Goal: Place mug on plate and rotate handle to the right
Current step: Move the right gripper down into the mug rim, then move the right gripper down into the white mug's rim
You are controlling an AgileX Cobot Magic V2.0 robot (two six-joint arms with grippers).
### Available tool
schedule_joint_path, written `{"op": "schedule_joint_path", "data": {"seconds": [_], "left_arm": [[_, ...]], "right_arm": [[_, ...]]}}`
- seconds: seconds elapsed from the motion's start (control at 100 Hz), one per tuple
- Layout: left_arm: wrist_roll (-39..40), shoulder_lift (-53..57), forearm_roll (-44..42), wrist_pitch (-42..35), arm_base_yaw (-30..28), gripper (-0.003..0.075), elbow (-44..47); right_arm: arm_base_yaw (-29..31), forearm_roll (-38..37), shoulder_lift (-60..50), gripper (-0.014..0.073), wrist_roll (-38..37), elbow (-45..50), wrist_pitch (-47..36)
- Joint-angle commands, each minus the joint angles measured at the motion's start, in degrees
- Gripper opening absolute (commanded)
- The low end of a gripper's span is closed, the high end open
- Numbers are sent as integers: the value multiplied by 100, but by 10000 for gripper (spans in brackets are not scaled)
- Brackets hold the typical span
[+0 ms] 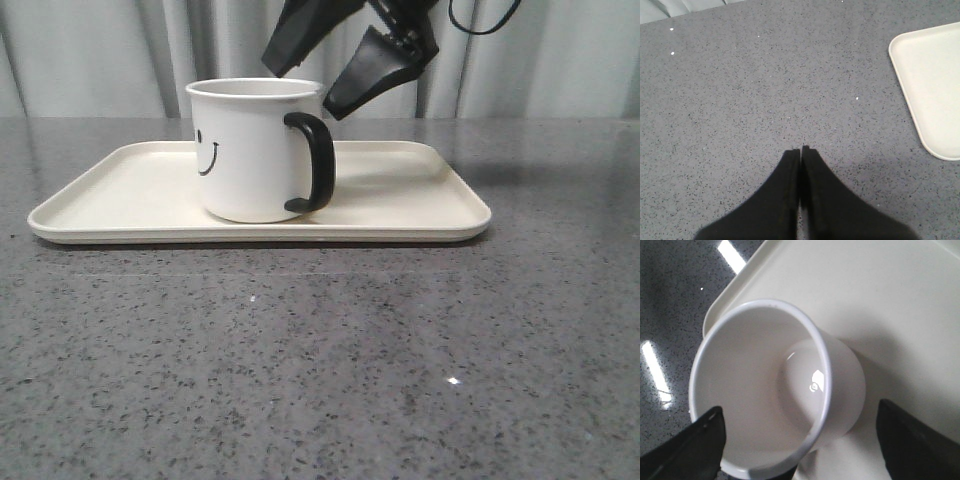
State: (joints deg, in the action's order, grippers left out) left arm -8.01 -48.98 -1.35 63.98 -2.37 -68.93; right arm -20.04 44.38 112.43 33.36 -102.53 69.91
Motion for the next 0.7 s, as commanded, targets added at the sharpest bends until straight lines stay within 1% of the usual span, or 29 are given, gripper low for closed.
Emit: {"op": "schedule_joint_path", "data": {"seconds": [0.0,0.29,0.69], "left_arm": [[57,35,37,-306,-18,-20,-124],[57,35,37,-298,-18,-20,-124],[57,35,41,-298,-18,-20,-124]], "right_arm": [[5,233,-294,613,5,-157,-88],[5,169,-294,613,-191,-157,-104],[5,147,-294,613,-191,-157,-55]]}}
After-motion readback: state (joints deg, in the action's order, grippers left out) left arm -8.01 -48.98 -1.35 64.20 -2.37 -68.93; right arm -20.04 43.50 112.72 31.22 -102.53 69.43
